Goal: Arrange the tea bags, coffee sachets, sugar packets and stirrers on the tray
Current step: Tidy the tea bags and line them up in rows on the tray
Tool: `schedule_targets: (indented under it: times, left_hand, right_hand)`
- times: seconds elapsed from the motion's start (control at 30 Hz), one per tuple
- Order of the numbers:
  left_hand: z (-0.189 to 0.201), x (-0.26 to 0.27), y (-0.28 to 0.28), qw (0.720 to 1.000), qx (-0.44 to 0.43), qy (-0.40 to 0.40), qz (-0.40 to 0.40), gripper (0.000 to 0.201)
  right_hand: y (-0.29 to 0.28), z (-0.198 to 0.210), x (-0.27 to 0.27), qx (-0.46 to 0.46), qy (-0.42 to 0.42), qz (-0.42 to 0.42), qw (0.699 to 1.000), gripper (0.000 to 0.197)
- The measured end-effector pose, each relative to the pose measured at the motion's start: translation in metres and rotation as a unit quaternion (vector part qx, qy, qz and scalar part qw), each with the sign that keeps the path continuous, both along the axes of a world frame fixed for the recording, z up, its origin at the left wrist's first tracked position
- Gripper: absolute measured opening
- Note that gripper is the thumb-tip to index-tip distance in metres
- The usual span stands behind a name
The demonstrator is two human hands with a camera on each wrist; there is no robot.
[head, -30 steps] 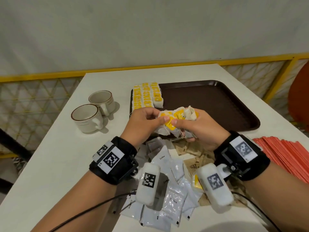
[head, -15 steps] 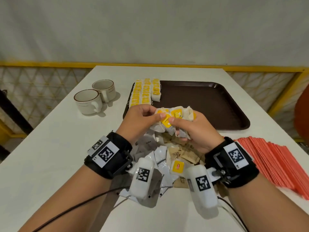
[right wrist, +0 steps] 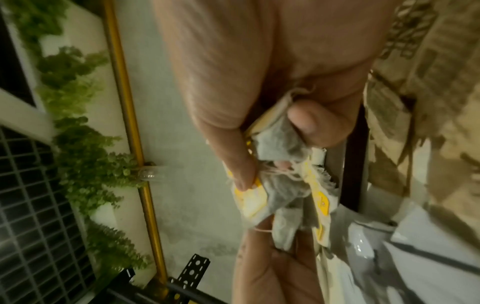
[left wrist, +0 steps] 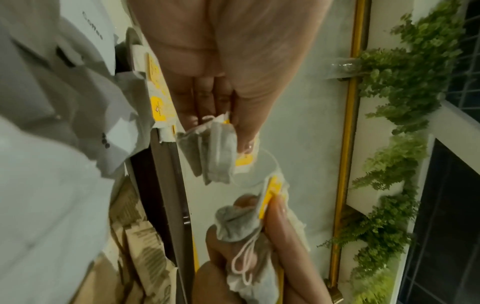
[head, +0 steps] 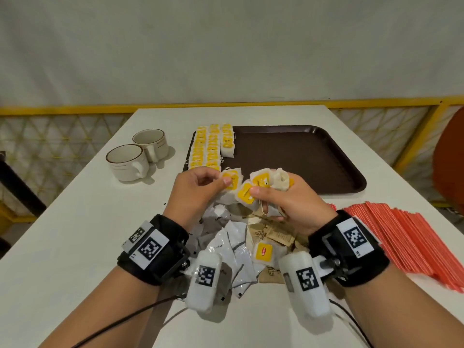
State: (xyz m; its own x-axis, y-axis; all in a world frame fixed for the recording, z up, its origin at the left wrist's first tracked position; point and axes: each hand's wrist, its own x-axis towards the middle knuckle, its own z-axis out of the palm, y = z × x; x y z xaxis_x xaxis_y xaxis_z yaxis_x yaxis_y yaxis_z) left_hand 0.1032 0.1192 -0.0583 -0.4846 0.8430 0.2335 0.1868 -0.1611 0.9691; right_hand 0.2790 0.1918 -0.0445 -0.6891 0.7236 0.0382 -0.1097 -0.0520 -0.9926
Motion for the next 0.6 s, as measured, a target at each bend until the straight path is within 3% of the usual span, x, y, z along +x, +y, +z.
schedule_targets:
  times: [0.1, 0.17, 0.3, 0.4, 0.6]
  left_hand:
    - [0.002, 0.004, 0.0, 1.0, 0.019, 0.017, 0.003, 0.016]
    - [0.004, 0.008, -0.001, 0.999, 0.027, 0.018, -0.002, 0.016]
    - [0.005, 0.01, -0.003, 0.999, 0.03, 0.009, -0.012, 0.015]
    - [0.006, 0.012, -0.004, 0.999, 0.037, -0.013, -0.023, 0.002]
    - [0.006, 0.015, -0.005, 0.998, 0.041, -0.022, -0.048, 0.007]
  right_hand:
    - [-0.006, -0.001, -0.004, -0.039, 0.019, 0.04, 0.998, 0.002]
    - [-0.009, -0.003, -0.007, -0.06, 0.021, 0.047, 0.997, 0.01]
    - [-0.009, -0.008, -0.011, -0.058, 0.038, -0.011, 0.998, 0.023]
    - [-0.01, -0.012, -0.013, -0.076, 0.056, -0.038, 0.995, 0.033]
    - [-0.012, -0.011, -0.016, -0.125, 0.076, -0.065, 0.987, 0.051]
